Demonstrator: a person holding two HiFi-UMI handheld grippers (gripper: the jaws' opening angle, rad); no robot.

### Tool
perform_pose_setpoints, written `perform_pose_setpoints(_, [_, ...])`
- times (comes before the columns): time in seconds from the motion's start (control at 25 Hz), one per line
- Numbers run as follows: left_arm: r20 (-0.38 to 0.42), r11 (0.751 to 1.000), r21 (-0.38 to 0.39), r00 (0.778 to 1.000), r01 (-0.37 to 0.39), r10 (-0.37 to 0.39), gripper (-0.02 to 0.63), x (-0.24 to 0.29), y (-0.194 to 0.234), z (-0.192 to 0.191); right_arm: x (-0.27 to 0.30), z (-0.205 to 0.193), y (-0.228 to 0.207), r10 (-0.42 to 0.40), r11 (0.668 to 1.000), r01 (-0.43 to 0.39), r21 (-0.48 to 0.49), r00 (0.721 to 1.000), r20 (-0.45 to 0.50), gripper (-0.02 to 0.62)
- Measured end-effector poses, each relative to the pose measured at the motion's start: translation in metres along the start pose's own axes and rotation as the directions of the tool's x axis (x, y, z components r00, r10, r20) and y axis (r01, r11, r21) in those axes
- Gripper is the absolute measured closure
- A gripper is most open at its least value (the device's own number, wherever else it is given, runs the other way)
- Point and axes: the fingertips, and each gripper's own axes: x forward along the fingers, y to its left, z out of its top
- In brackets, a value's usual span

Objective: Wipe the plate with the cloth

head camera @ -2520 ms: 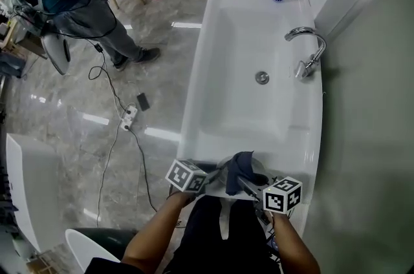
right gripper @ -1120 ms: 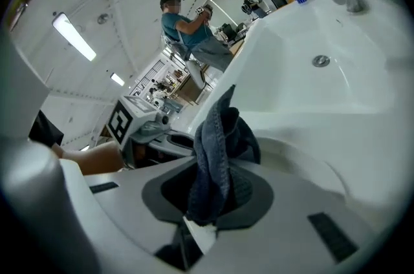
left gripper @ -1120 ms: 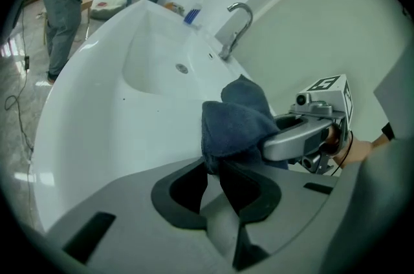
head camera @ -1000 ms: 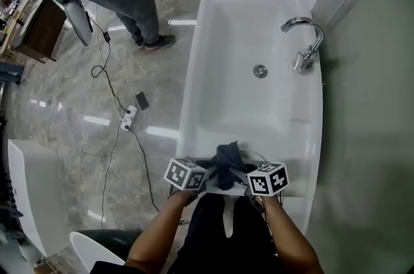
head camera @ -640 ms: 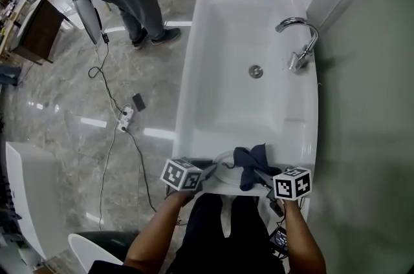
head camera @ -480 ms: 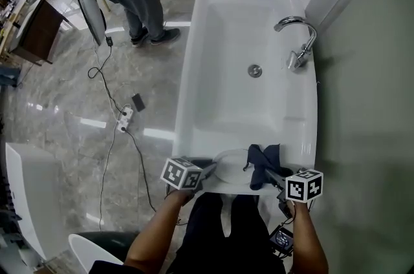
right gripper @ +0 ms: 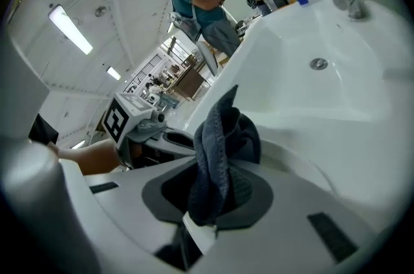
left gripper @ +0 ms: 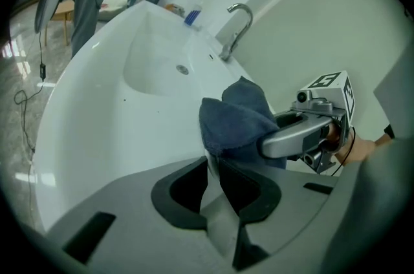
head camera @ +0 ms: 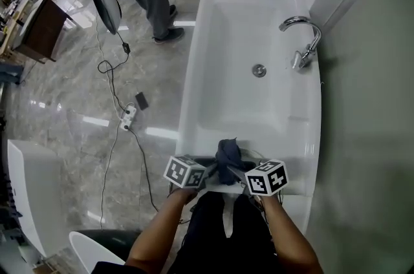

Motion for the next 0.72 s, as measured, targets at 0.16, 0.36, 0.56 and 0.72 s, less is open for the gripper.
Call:
perform_pose_setpoints(0.16, [-0.003, 1.0, -0.002, 1.0, -0.01, 0.01, 0.552, 0.0, 0.003, -0.002, 0.001, -0.01, -0.018, -0.046, 0.999, 0.047, 0.008, 0.998, -0.053, 0.538])
perform_pose_setpoints(0.36, [0.025, 1.0, -0.006, 1.0, 0.014, -0.014, 0.552, 0.003, 0.001, 0.001, -0.043, -0.022, -0.054, -0.124, 0.99, 0.127, 0.061, 0.991, -0.049, 0.538])
perform_pose_setpoints(0.56, [0.002, 1.0, -0.007, 1.0, -0.011, 0.011, 0.552, 0.001, 0.003, -0.001, -0.098, -0.037, -0.079, -0.207, 0.972, 0.207, 0.116, 0.978, -0.013, 0.538])
perform_pose_setpoints(0.72, [0.006, 1.0, -0.007, 1.0, -0.003, 0.003, 0.552, 0.002, 0.001, 0.002, -0.119, -0.029, -0.069, -0.193, 0.975, 0.183, 0.125, 0.979, 0.07, 0.538])
